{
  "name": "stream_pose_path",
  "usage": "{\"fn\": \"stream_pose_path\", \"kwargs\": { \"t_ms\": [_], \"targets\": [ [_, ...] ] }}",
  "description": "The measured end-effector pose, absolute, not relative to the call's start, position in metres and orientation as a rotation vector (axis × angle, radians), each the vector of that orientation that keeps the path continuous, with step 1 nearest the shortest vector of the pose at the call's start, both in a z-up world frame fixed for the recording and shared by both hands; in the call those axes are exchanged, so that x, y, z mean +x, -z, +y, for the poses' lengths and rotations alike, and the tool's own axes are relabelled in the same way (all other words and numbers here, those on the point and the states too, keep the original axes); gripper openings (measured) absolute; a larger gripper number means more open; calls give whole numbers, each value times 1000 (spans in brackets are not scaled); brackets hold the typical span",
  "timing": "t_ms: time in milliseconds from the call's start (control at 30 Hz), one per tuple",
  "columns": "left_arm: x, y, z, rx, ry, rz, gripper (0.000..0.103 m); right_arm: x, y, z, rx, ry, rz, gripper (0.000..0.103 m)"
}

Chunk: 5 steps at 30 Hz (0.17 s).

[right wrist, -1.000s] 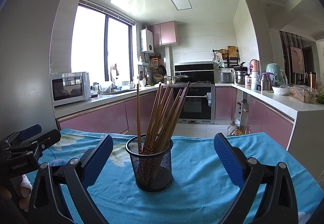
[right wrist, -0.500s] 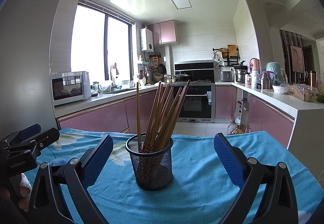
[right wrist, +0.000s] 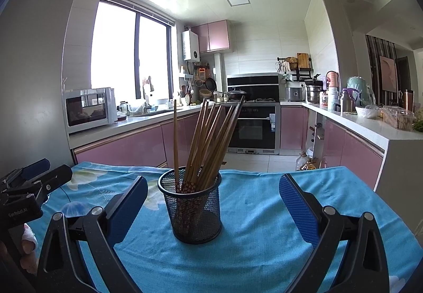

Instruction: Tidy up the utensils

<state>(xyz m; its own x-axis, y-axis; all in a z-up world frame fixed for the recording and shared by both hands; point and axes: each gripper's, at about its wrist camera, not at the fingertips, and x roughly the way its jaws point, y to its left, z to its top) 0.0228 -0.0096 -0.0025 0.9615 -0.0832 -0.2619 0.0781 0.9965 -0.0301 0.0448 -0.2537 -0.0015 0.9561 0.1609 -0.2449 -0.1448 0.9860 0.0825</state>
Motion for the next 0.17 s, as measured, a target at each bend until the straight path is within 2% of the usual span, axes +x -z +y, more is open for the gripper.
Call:
{"fn": "stream_pose_path", "kwargs": {
  "t_ms": [167],
  "targets": [
    [46,16,-2,4,59,395,97,85,23,-287,19,-42,487,96]
  ]
}}
